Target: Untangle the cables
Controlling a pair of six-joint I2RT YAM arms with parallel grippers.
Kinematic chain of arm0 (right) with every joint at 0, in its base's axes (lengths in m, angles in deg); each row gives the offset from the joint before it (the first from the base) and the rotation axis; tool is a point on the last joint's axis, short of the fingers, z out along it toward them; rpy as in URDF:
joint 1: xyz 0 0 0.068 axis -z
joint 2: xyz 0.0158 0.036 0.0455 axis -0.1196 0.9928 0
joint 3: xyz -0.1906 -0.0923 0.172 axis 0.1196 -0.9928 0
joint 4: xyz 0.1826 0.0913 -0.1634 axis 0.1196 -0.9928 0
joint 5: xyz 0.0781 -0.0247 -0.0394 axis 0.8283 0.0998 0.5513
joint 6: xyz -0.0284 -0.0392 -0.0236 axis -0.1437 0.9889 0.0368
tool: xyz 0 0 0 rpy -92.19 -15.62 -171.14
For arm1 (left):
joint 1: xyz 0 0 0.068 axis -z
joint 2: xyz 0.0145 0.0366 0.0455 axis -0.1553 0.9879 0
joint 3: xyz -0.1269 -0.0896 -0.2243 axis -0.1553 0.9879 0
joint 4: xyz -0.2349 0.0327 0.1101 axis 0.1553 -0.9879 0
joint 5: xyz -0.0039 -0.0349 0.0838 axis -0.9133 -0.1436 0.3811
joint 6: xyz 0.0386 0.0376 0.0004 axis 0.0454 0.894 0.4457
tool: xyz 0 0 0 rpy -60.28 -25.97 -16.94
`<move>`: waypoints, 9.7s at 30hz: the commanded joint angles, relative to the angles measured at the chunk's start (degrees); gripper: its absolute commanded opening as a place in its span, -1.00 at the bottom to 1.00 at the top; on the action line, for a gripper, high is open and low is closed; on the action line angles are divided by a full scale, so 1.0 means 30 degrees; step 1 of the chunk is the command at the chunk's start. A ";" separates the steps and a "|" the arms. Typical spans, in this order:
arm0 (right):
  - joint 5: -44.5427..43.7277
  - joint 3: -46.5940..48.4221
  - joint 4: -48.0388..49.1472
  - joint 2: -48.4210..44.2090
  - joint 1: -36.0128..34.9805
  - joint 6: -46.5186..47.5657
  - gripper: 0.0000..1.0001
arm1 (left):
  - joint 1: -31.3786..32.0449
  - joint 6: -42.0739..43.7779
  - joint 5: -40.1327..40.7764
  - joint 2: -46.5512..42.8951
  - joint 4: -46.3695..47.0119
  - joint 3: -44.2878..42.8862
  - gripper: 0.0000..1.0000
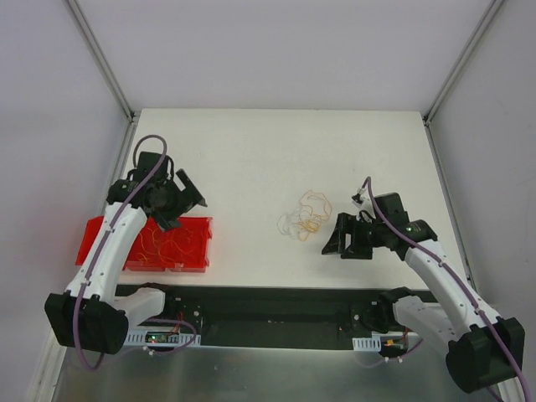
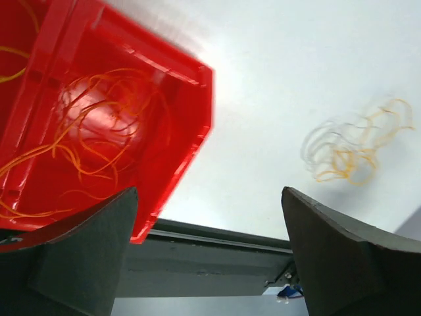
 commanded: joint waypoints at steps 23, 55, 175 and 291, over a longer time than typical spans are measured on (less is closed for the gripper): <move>-0.3602 0.5516 0.3911 1.0139 0.1011 -0.5279 0.38 | 1.1648 -0.2722 -0.8184 0.5861 0.8596 -0.2138 0.39; -0.2341 0.2005 0.5465 0.8713 0.1156 -0.7244 -0.84 | 0.8895 0.1814 -1.2493 0.7293 0.8426 -0.3278 0.50; 0.2405 0.7160 1.1670 0.1761 -0.6425 -0.6684 -0.99 | 0.9070 0.3308 0.5841 -0.0849 0.4092 -0.6677 0.70; 0.1786 0.2356 -0.2183 -0.3419 0.1890 0.0405 0.28 | -0.1236 1.0046 0.8715 0.0555 0.2243 -0.1408 -1.00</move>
